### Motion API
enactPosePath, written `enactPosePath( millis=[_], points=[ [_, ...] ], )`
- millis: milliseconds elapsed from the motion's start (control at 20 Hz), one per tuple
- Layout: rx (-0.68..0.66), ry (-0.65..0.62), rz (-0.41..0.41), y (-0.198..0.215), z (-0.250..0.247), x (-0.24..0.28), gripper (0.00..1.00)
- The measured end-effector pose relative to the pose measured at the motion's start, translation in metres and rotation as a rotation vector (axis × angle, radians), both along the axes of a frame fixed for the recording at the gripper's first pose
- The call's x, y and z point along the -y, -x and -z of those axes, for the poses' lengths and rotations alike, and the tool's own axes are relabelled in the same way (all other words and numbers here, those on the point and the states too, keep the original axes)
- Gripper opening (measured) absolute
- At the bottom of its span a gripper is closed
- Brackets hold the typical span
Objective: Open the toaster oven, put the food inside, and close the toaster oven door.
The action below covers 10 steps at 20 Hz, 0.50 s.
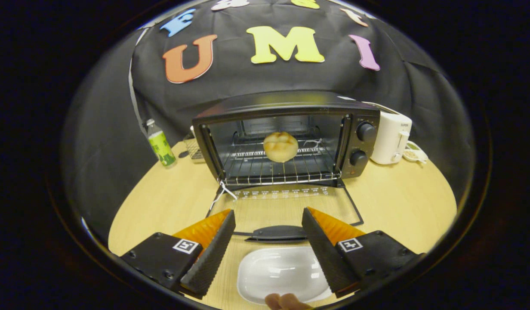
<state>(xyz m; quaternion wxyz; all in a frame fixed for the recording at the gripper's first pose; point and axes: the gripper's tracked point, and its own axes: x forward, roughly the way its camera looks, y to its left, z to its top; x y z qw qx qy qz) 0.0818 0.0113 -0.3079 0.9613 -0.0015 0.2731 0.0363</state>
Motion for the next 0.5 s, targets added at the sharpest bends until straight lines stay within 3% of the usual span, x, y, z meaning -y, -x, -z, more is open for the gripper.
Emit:
enactPosePath(
  millis=[200,500],
  points=[
    [-0.015,0.045,0.008,0.011,0.018,0.0,1.0],
    [-0.076,0.001,0.062,0.021,0.046,0.01,1.0]
  ],
)
